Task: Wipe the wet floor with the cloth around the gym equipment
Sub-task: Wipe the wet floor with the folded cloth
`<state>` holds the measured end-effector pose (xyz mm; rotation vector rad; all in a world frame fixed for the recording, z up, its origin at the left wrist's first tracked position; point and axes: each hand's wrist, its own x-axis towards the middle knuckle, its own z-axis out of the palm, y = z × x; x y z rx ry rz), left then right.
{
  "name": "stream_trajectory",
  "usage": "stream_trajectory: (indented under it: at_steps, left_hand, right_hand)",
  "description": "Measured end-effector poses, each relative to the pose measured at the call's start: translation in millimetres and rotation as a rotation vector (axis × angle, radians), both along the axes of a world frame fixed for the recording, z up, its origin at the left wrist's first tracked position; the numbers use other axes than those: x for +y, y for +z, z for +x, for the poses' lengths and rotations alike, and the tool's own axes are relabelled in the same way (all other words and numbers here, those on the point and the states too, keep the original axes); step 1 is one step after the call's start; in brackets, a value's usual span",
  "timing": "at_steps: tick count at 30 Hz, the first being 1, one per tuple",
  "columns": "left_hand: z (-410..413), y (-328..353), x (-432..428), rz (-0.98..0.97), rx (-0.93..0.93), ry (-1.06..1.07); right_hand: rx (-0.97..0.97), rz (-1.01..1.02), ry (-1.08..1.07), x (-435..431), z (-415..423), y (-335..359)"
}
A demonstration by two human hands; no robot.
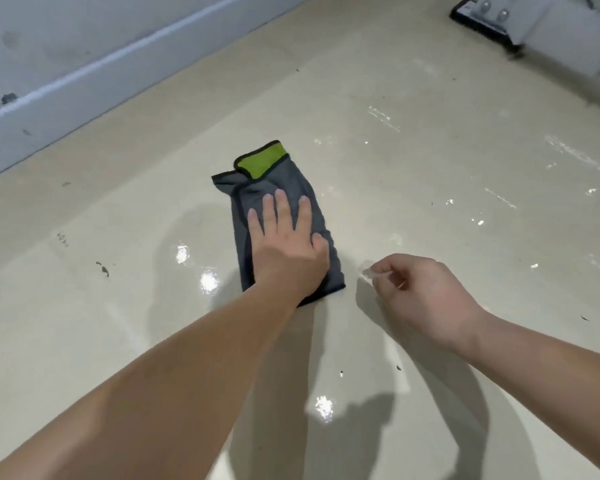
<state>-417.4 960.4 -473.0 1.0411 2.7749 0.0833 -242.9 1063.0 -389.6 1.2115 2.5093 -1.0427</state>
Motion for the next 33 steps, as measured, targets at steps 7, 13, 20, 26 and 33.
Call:
stream_trajectory:
  at_steps: [7,13,20,26,33]
  left_hand:
    - [179,14,20,-0.110,-0.144,-0.577]
    - [146,29,-9,0.381,-0.413,-0.549]
    - [82,82,-41,-0.001,-0.393,-0.306]
    - [76,125,-43,-0.230,-0.409,-0.104]
    - [157,120,16,-0.183,-0.387,0.085]
  right_hand:
    - [0.145,0.180,-0.096,0,72,-11]
    - [0.124,-0.064,-0.109,-23,84,-23]
    - [-0.557,0.123,0.310,-22,49,-41]
    - [-0.430,0.299,0.819,40,16,-40]
    - [-0.159,0.345,0.903,72,22,-56]
